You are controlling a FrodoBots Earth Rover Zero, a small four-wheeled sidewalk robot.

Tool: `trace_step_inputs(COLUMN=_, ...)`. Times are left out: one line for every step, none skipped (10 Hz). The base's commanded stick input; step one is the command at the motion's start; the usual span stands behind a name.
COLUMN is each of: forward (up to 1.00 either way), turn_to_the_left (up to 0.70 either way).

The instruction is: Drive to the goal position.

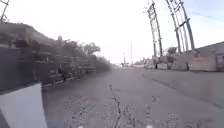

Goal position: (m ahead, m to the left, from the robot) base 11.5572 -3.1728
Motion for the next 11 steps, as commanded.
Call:
trace_step_inputs(forward=0.7, turn_to_the_left=-0.27)
trace_step_inputs(forward=0.7, turn_to_the_left=-0.27)
trace_step_inputs(forward=0.7, turn_to_the_left=-0.27)
trace_step_inputs(forward=0.7, turn_to_the_left=-0.27)
trace_step_inputs(forward=0.7, turn_to_the_left=-0.27)
trace_step_inputs(forward=0.7, turn_to_the_left=0.0)
trace_step_inputs(forward=0.7, turn_to_the_left=0.0)
trace_step_inputs(forward=0.7, turn_to_the_left=0.0)
trace_step_inputs(forward=0.7, turn_to_the_left=0.0)
trace_step_inputs(forward=0.7, turn_to_the_left=0.0)
trace_step_inputs(forward=0.7, turn_to_the_left=-0.19)
